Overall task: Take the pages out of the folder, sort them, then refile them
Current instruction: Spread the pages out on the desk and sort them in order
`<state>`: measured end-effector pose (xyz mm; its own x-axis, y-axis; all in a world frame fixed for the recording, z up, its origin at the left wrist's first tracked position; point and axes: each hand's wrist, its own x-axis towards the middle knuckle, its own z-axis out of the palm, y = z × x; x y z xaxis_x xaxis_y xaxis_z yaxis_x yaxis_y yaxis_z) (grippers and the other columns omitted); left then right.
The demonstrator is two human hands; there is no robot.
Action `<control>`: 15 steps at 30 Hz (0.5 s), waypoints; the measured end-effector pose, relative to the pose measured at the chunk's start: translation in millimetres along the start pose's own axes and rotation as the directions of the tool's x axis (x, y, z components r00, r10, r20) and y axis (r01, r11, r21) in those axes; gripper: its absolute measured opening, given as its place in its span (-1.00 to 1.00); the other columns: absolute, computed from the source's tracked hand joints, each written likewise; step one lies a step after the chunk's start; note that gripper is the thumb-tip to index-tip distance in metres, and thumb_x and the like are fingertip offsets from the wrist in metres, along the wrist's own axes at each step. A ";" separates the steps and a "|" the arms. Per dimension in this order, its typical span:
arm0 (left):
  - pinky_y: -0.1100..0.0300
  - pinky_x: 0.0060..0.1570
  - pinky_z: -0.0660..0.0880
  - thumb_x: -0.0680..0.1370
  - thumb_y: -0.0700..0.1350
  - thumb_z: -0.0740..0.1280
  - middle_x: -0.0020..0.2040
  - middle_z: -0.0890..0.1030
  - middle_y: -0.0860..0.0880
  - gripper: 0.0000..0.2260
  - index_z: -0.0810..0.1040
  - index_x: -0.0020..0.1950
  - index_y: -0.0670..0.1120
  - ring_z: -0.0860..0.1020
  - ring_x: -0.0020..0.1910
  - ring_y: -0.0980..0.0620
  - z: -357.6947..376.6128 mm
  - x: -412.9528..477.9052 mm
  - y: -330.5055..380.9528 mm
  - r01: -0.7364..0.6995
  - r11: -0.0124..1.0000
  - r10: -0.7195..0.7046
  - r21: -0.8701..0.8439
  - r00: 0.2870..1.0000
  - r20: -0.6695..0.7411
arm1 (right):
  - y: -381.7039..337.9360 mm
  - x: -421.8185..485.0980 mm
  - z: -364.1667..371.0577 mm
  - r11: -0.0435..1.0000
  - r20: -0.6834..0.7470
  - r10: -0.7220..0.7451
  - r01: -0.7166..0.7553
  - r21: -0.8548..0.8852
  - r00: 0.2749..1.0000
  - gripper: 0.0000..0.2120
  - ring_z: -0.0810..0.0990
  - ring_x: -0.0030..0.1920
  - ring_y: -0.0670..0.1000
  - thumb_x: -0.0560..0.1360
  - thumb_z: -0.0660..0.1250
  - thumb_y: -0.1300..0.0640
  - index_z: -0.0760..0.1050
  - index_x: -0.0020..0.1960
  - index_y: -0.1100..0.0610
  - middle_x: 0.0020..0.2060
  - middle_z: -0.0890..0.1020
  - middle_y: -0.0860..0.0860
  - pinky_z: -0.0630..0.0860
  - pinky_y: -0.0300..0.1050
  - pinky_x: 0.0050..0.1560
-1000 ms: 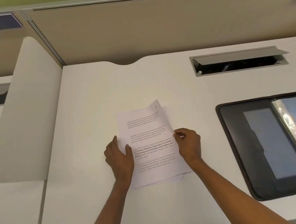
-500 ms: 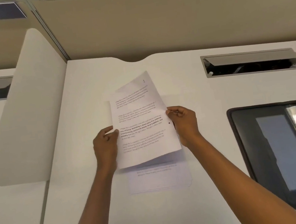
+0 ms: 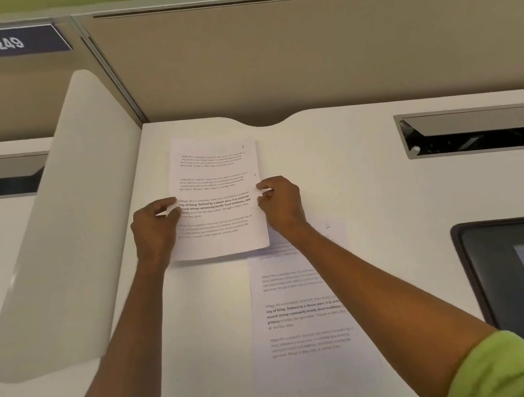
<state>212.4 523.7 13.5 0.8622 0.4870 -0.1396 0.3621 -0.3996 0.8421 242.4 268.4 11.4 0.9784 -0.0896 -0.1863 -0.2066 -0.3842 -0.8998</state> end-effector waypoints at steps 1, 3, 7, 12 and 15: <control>0.08 0.21 0.58 0.56 -0.15 0.49 0.19 0.72 0.01 -0.76 0.72 0.23 -0.03 0.68 0.14 0.00 1.2 7.7 -1.1 0.005 1.000 -0.005 0.026 1.000 0.013 | 1.9 7.5 6.4 1.000 0.010 -0.003 0.003 -0.024 1.000 -0.73 0.58 -0.08 -0.05 0.53 0.37 0.41 0.58 0.21 0.27 0.15 0.63 0.10 0.50 -0.50 -0.05; 0.12 0.20 0.52 0.58 -0.16 0.48 0.29 0.67 -0.09 -0.68 0.66 0.34 -0.12 0.65 0.21 -0.10 4.0 16.7 -3.8 -0.034 0.991 0.031 0.130 0.999 0.027 | 5.3 19.7 17.8 0.997 0.023 -0.013 0.014 -0.074 1.000 -0.74 0.56 -0.08 -0.05 0.53 0.37 0.42 0.57 0.20 0.30 0.14 0.63 0.13 0.41 -0.58 -0.10; -0.16 0.54 0.28 0.63 0.00 0.37 0.56 0.39 -0.26 -0.56 0.54 0.49 -0.11 0.36 0.53 -0.29 29.2 7.5 -15.6 -0.355 0.831 0.350 0.428 0.932 0.094 | 9.6 37.1 33.4 0.992 0.039 -0.007 0.012 -0.122 0.999 -0.75 0.59 -0.03 0.01 0.53 0.35 0.41 0.56 0.20 0.30 0.14 0.61 0.13 0.38 -0.56 -0.08; -0.18 0.63 -0.13 0.67 0.26 0.09 0.72 0.05 -0.08 -0.45 0.24 0.67 0.18 -0.04 0.70 -0.11 70.8 -22.5 -31.4 -0.470 0.712 0.349 0.522 0.882 0.317 | 5.2 33.8 43.6 0.933 0.117 -0.113 0.146 -0.328 0.987 -0.62 0.45 0.39 0.08 0.59 0.26 0.34 0.47 0.40 0.27 0.42 0.43 0.11 0.36 -0.23 0.38; -0.23 0.64 -0.11 0.69 0.28 -0.01 0.72 0.05 -0.08 -0.44 0.16 0.69 0.19 -0.04 0.70 -0.09 74.3 -15.8 -39.3 -0.484 0.654 0.356 0.582 0.875 0.328 | 8.1 20.4 48.9 0.736 0.292 -0.239 0.369 -0.568 0.926 -0.49 0.17 0.60 0.11 0.66 0.23 0.17 0.25 0.59 0.19 0.61 0.20 0.12 0.08 -0.04 0.60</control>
<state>210.9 474.0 -56.1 0.9996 0.0292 0.0068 0.0255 -0.9487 0.3151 261.1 308.4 -18.9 0.9580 0.2773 -0.0732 0.2038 -0.8377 -0.5068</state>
